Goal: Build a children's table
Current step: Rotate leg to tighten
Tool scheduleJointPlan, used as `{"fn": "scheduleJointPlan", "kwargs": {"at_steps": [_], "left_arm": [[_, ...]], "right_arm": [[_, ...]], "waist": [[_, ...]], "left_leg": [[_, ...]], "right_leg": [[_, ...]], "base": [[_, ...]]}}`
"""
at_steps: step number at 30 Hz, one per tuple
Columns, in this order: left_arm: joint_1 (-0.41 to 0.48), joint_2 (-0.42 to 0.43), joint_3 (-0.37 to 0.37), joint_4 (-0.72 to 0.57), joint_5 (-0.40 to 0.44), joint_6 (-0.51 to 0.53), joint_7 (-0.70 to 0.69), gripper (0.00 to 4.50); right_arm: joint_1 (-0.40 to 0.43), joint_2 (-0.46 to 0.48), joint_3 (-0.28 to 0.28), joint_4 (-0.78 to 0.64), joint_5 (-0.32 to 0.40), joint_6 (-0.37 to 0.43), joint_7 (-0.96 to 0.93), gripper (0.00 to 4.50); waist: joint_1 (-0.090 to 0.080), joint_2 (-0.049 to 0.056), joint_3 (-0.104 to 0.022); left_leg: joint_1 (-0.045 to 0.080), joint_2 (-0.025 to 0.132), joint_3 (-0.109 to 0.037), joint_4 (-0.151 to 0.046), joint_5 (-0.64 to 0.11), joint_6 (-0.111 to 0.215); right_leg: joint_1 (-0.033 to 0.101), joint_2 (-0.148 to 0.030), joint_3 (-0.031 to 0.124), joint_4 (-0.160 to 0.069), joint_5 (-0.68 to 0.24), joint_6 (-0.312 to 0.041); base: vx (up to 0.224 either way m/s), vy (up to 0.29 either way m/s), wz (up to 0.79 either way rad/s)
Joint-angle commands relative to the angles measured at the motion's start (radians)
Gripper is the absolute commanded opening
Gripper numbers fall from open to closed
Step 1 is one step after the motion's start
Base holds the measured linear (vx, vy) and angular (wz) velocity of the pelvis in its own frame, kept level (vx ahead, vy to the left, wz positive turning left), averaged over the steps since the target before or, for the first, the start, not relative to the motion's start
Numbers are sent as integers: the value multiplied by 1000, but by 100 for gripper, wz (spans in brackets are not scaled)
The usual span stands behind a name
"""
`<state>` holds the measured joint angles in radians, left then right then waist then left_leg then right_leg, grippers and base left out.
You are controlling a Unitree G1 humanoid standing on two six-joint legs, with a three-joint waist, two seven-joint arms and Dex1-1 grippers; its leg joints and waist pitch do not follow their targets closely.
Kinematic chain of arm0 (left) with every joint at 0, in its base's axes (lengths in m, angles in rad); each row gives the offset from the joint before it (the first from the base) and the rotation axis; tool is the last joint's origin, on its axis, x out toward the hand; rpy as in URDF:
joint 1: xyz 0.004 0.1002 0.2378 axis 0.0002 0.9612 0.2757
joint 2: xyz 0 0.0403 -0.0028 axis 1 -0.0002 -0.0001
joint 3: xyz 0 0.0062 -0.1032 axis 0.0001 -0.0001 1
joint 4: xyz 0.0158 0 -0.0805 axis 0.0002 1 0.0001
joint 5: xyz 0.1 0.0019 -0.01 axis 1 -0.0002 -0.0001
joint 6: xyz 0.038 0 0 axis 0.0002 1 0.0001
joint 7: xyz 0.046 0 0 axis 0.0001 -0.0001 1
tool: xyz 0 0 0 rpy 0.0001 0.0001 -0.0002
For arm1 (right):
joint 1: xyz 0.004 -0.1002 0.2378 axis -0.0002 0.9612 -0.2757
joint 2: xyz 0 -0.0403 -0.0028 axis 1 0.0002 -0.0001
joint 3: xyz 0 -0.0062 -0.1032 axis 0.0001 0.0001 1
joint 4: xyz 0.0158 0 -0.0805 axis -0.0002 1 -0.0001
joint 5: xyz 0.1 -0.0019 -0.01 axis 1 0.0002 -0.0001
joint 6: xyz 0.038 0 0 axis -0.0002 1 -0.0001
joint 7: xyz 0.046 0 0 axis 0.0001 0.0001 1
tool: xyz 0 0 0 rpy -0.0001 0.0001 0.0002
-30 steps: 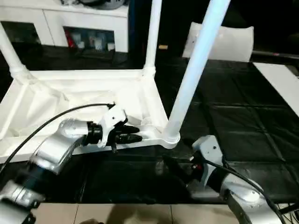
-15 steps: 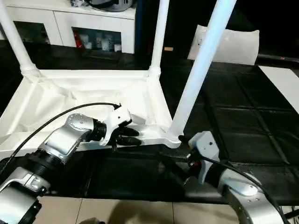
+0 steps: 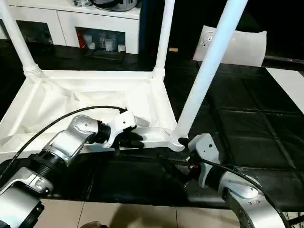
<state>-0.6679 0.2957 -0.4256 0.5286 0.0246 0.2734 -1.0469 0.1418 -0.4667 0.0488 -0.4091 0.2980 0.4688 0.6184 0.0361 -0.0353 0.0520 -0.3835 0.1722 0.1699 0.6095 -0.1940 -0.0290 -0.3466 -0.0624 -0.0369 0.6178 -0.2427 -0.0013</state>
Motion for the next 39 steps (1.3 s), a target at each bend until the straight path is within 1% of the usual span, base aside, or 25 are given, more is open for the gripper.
{"fn": "scheduleJointPlan", "kwargs": {"at_steps": [1,3,4,5,11,14,16,19,20,21,22,23,24,25,26,27,28,29,30,32,33,34,36,38,39], "left_arm": [[-16,-3,-9,13,12,-19,-9,70],[-14,1,-18,18,21,-34,-22,77],[-14,1,-18,18,21,-34,-22,67],[-14,1,-20,20,24,-39,-23,29],[-20,12,-55,58,76,-90,-12,14],[-27,18,-37,77,70,-102,-16,0],[-26,38,-7,77,43,-127,-42,0],[-21,64,11,77,27,-150,-69,0],[-20,71,15,80,25,-158,-76,0],[-15,99,26,77,21,-172,-94,0],[0,137,47,53,7,-161,-114,0],[10,163,63,36,-4,-153,-127,0],[31,209,79,-5,-18,-116,-155,0],[31,209,79,-5,-18,-116,-155,0],[45,232,84,-25,-21,-106,-169,0],[74,272,93,-64,-30,-94,-192,0],[84,285,95,-78,-34,-90,-200,0],[99,298,99,-98,-39,-86,-207,0],[113,307,104,-118,-46,-80,-211,0],[128,311,111,-141,-59,-71,-210,0],[137,298,126,-162,-79,-63,-193,0],[138,296,127,-163,-82,-61,-192,0],[139,278,144,-197,-134,-33,-217,45],[135,271,147,-205,-141,-36,-221,56],[130,264,146,-200,-132,-55,-208,74]], "right_arm": [[-13,-8,3,12,-13,2,-1,450],[-15,-9,5,15,-13,0,-1,450],[-15,-9,5,15,-13,0,-1,450],[-15,-10,5,16,-13,-1,-2,450],[-19,-9,9,23,-15,-7,-3,450],[-20,-6,8,25,-13,-13,-3,450],[-21,-6,8,27,-13,-19,-1,450],[-22,-6,7,28,-11,-23,2,450],[-21,-5,6,27,-12,-23,3,450],[-21,-5,6,27,-13,-26,6,450],[-20,-6,6,27,-14,-29,9,450],[-19,-6,7,27,-14,-32,11,450],[-17,-7,7,31,-14,-37,12,450],[-17,-7,7,31,-14,-37,12,450],[-17,-7,7,34,-14,-40,13,450],[-19,-7,7,40,-15,-46,14,450],[-19,-7,7,41,-15,-47,15,450],[-22,-5,8,45,-16,-49,14,450],[-24,-4,9,48,-17,-52,15,450],[-29,-2,12,54,-19,-56,15,450],[-36,0,14,57,-19,-58,15,450],[-36,0,14,57,-19,-58,15,450],[-43,0,18,61,-20,-62,18,450],[-46,-2,20,62,-20,-64,20,450],[-48,-4,21,63,-22,-67,23,450]], "waist": [[2,4,-51],[2,4,-52],[1,4,-52],[1,5,-52],[1,6,-52],[1,5,-51],[1,5,-50],[-3,3,-51],[-5,4,-52],[-5,4,-53],[-4,4,-53],[-4,7,-54],[-7,8,-57],[-13,8,-59],[-13,7,-61],[-15,8,-62],[-13,10,-63],[-17,11,-59],[-19,10,-58],[-18,13,-54],[-17,8,-52],[-16,8,-52],[-13,10,-50],[-8,10,-52],[-3,8,-52]], "left_leg": [[26,70,-25,-88,-170,22],[26,70,-25,-88,-171,21],[27,70,-25,-88,-168,21],[26,70,-25,-88,-166,21],[26,71,-26,-89,-161,23],[26,70,-25,-90,-177,19],[28,71,-24,-90,-192,14],[24,68,-26,-92,-197,10],[22,66,-26,-92,-183,14],[25,66,-24,-89,-173,19],[25,67,-24,-89,-166,23],[20,67,-24,-90,-145,26],[20,67,-24,-89,-125,28],[18,65,-24,-88,-106,36],[21,64,-22,-85,-99,41],[18,63,-21,-82,-75,52],[19,65,-21,-81,-70,55],[16,65,-21,-84,-70,59],[21,66,-19,-84,-92,57],[24,67,-17,-86,-127,46],[26,69,-17,-89,-148,36],[25,68,-16,-88,-155,31],[28,68,-15,-90,-177,12],[27,67,-14,-88,-163,8],[27,67,-13,-88,-153,10]], "right_leg": [[20,-93,45,-71,-31,-243],[19,-92,45,-71,-36,-239],[19,-92,45,-70,-31,-239],[18,-92,45,-70,-27,-239],[19,-93,45,-70,-12,-238],[19,-94,45,-71,-32,-241],[17,-94,46,-74,-59,-238],[19,-94,46,-75,-78,-228],[19,-91,46,-73,-60,-228],[18,-92,47,-73,-45,-232],[18,-93,47,-72,-35,-233],[22,-92,46,-67,-7,-236],[23,-89,45,-61,34,-242],[23,-86,45,-56,70,-247],[21,-84,44,-56,85,-250],[21,-83,45,-51,122,-259],[21,-85,45,-49,137,-262],[19,-82,43,-48,142,-266],[16,-82,43,-50,119,-273],[13,-81,43,-55,61,-275],[11,-80,43,-58,27,-273],[11,-81,44,-57,13,-272],[9,-82,46,-62,-37,-262],[9,-82,47,-60,-20,-258],[9,-82,47,-59,-4,-258]], "base": [[0,0,0],[0,0,0],[0,0,0],[0,0,0],[0,0,0],[0,0,0],[0,0,0],[0,0,0],[0,0,0],[0,0,0],[0,0,0],[0,0,0],[0,0,0],[0,0,0],[0,0,0],[0,0,0],[0,0,0],[0,0,0],[0,0,0],[0,0,0],[0,0,0],[0,0,0],[0,0,0],[0,0,0],[0,0,0]]}}
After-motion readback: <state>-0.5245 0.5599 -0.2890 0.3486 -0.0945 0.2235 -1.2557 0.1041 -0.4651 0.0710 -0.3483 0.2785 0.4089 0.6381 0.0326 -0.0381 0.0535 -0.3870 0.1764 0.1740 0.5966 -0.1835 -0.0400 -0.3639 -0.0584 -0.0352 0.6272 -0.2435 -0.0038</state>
